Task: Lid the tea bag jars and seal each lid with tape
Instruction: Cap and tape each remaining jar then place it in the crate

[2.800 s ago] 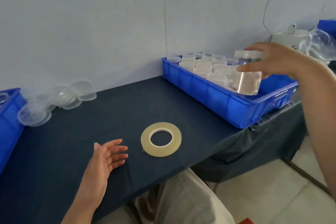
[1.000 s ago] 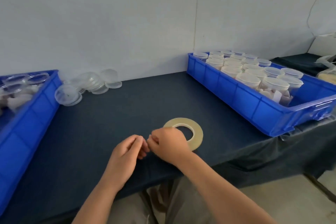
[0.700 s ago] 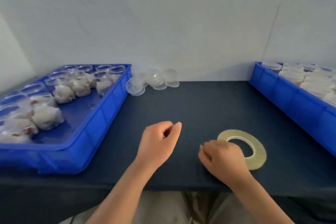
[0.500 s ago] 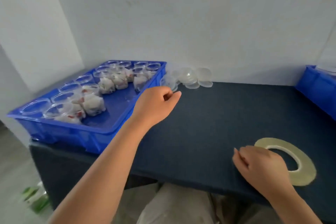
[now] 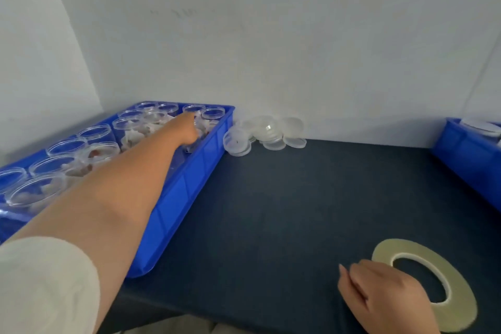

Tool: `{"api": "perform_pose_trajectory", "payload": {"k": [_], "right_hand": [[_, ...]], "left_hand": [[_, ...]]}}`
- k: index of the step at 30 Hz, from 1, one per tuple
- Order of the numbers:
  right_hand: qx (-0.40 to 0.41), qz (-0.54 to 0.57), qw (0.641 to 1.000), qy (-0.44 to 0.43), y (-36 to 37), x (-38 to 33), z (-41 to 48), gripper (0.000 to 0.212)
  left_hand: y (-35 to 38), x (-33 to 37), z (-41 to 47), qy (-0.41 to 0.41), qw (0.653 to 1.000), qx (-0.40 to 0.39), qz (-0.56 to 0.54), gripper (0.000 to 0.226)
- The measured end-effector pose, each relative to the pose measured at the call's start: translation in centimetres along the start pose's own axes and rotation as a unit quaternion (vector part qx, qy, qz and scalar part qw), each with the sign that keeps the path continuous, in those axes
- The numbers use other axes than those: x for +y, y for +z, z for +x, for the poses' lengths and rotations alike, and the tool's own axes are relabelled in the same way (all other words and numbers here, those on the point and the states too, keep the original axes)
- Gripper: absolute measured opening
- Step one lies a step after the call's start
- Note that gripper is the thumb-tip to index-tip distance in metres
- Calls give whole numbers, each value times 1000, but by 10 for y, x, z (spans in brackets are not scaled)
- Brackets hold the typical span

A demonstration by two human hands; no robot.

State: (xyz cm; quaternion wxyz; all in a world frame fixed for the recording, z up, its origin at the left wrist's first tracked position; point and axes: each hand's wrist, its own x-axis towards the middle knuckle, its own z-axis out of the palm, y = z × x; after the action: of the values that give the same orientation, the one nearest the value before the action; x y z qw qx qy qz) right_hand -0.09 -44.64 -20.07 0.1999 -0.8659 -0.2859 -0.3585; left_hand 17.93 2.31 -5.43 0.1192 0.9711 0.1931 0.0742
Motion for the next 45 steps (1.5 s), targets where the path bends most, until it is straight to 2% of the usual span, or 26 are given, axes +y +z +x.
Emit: {"api": "perform_pose_trajectory", "payload": {"k": [5,8,12,14,19,23,25,27,29,32,33,35,37,40,43,45], "right_hand": [[3,10,1000,-13,5,5,3,49],[-4,11,1000,-19,6,5,5,49],[-6,6,1000,-15,5,3,3,48],[-1,6,1000,-12,4,2,2,48],[10,4,1000,-11,1,0,2,47],[8,3,1000,-17,3,2,0,48],[5,3,1000,-16,2,2,-2,48],[2,8,1000,-11,1,0,-1,49],[-11,11,1000,-4,-1,-3,0,50],[-45,15,998,52,-8,-8,1,45],[-65,9,994,87,-11,-10,2,51],[-102,1,985,136,-16,-12,4,95],[-121,12,981,150,-18,-15,4,119],[-132,58,971,192,-12,-18,8,129],[-115,248,920,280,4,-24,22,131],[-96,295,902,300,18,-27,31,130]], "left_hand": [[21,-3,23,-31,999,-25,23,71],[27,-12,21,-18,996,-20,86,52],[27,-20,7,13,996,-29,88,23],[16,-21,1,42,995,10,89,10],[-32,-6,-20,112,979,150,82,13],[-76,18,-48,212,938,272,21,38],[-94,37,-72,267,918,291,-10,40],[-101,61,-102,324,911,248,-55,41],[-96,85,-139,384,904,169,-79,42],[-60,111,-192,452,889,60,-38,42],[-43,119,-206,477,878,40,-18,42],[-8,131,-229,520,854,18,1,41],[21,138,-241,542,840,15,-6,39],[49,139,-244,534,844,15,-47,36],[66,137,-236,521,851,21,-60,33],[75,136,-232,519,852,22,-62,32]]}}
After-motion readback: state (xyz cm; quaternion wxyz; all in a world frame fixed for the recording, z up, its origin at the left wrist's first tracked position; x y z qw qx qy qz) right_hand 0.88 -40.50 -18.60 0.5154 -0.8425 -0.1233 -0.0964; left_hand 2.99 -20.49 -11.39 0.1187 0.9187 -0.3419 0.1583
